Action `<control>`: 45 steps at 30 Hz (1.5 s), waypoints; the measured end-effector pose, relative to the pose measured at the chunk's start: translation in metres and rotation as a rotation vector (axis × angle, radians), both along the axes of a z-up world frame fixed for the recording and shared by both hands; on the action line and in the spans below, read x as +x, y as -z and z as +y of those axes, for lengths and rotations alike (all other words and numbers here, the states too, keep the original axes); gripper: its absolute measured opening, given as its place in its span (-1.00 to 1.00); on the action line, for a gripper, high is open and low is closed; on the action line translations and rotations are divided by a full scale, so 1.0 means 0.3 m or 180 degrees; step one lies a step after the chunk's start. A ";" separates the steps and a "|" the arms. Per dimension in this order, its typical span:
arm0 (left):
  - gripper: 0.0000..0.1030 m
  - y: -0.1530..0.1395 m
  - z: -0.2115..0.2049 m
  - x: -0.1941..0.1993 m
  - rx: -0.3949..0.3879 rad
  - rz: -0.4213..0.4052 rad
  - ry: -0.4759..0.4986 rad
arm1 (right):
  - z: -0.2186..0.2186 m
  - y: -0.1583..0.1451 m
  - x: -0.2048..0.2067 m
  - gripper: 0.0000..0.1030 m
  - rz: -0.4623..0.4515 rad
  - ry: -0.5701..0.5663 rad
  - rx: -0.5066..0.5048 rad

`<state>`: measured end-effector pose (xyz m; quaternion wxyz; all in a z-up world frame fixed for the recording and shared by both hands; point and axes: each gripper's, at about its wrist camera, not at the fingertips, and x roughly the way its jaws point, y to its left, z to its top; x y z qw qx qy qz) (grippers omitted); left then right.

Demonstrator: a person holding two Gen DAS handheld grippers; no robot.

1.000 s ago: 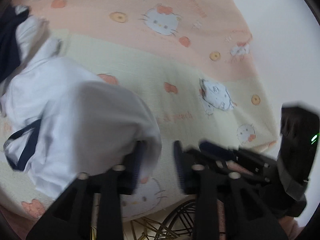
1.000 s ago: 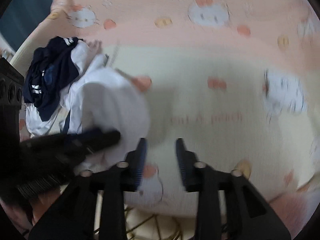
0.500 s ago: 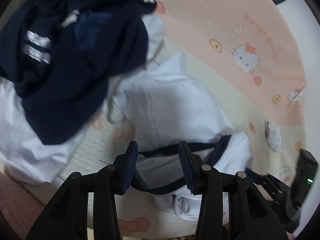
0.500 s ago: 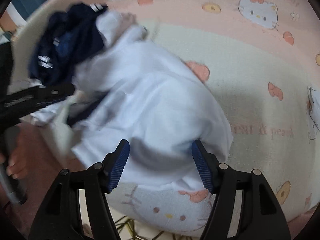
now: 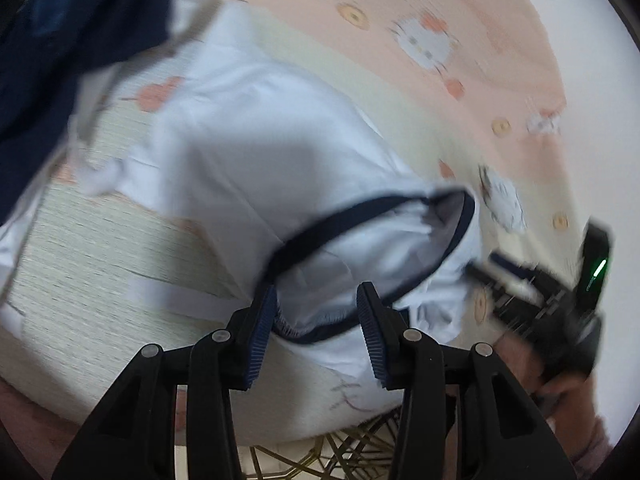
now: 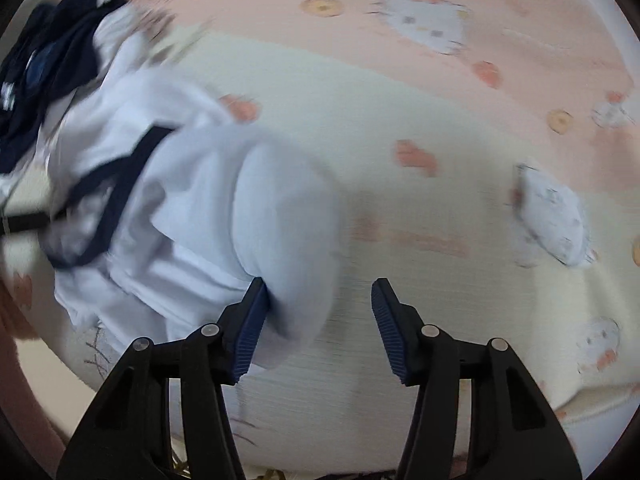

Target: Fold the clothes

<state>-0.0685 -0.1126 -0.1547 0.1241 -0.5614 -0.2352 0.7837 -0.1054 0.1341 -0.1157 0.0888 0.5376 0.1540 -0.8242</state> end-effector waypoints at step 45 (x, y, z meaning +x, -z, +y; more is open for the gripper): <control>-0.82 -0.052 0.129 -0.057 -0.1633 0.0557 -0.0218 | 0.150 0.069 0.074 -0.17 -0.0048 0.0533 -0.0391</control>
